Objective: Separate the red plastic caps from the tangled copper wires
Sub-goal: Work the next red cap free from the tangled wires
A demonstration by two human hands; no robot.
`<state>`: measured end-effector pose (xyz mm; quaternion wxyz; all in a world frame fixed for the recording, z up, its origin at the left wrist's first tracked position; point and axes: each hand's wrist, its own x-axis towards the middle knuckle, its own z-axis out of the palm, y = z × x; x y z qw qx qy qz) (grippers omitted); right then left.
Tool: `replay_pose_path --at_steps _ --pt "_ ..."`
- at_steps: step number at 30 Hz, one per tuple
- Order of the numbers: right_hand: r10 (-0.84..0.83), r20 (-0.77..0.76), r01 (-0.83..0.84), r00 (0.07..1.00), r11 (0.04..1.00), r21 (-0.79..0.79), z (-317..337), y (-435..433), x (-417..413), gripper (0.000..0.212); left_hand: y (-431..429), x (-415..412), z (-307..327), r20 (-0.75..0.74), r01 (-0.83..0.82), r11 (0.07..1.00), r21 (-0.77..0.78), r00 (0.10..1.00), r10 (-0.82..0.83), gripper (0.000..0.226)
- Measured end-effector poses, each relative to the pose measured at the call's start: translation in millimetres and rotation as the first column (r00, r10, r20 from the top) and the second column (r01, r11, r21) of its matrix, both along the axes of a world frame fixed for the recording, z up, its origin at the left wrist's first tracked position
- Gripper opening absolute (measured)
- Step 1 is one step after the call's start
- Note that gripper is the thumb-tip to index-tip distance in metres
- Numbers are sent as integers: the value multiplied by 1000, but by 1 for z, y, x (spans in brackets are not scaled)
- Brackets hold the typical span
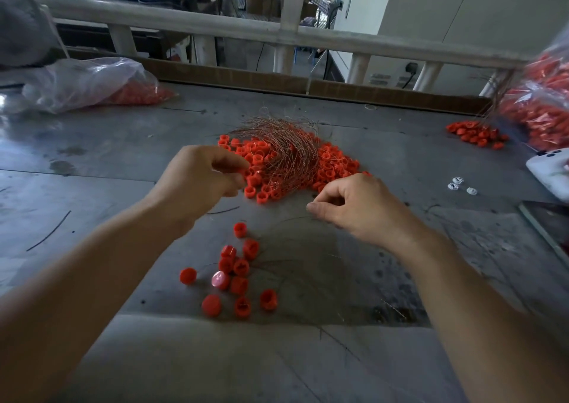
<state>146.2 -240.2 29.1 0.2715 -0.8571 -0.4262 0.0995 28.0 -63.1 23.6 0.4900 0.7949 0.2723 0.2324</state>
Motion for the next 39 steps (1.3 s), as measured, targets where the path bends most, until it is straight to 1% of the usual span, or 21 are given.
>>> replay_pose_path --at_steps 3,5,9,13,17,20,22,26,28,29,32,35,37,39 --pt "8 8 -8 1000 1000 -11 -1 0 0 15 -21 -5 0 102 71 987 -147 993 -56 31" --pt "-1 42 2 999 1000 -22 -3 1 0 15 -29 -7 -5 152 86 978 -189 987 -57 31" --pt "-37 115 40 993 999 -24 -4 2 0 16 -27 -9 -10 211 57 966 -252 978 -3 25" --pt "-26 232 24 972 1000 9 8 15 -3 14 -24 -10 -7 234 67 949 -307 972 7 14" --pt "31 335 -37 942 999 13 16 40 3 9 -24 -11 -6 225 57 944 -326 974 19 12" --pt "31 431 -29 902 1000 -10 6 57 9 20 -26 -11 -5 227 51 942 -332 974 27 12" --pt "38 487 -35 872 999 -15 -3 65 10 24 -25 -12 -3 235 50 936 -348 971 35 10" --pt "39 536 -70 843 997 36 -9 69 9 12 -21 -14 -2 239 48 929 -368 970 45 9" --pt "10 530 -76 848 992 103 -6 66 10 10 -18 -15 -3 235 40 926 -374 971 53 9" --pt "-14 497 -71 868 986 151 -3 64 10 9 -17 -15 -3 235 41 925 -379 971 53 9" --pt "-58 275 -33 960 949 315 11 55 8 6 -18 -14 -4 257 75 914 -399 966 33 12" --pt "-4 97 -45 995 869 492 27 40 3 22 -20 -16 -2 318 168 893 -418 948 -30 18" --pt "50 82 -88 995 805 587 35 27 -3 27 -21 -17 -1 362 245 866 -436 929 -81 24" --pt "44 146 -127 988 768 628 37 17 -10 26 -23 -17 -1 397 312 834 -456 910 -123 25"
